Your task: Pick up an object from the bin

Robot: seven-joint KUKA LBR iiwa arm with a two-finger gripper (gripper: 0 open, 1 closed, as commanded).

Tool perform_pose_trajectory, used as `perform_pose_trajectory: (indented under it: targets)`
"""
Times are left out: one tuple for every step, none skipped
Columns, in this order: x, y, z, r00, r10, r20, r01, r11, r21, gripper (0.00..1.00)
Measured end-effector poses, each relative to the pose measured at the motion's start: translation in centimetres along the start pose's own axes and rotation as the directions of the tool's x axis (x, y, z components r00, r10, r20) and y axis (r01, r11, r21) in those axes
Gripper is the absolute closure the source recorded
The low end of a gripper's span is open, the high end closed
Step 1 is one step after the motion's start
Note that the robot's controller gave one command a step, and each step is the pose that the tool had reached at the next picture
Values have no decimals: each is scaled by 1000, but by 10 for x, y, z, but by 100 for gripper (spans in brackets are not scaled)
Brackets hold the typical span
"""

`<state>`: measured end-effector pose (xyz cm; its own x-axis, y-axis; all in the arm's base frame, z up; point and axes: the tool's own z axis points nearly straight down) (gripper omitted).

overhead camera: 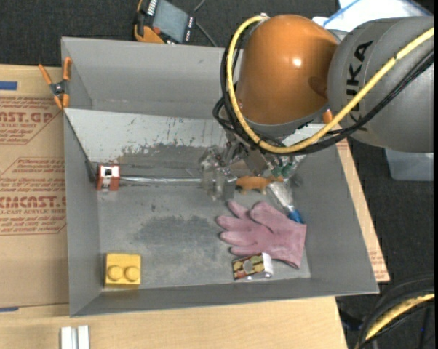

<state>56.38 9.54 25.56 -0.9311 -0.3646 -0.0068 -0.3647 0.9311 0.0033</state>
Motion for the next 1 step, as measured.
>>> perform_pose_trajectory:
  targets:
    - [0,0,0,1000,0,-1,0,1000,0,100]
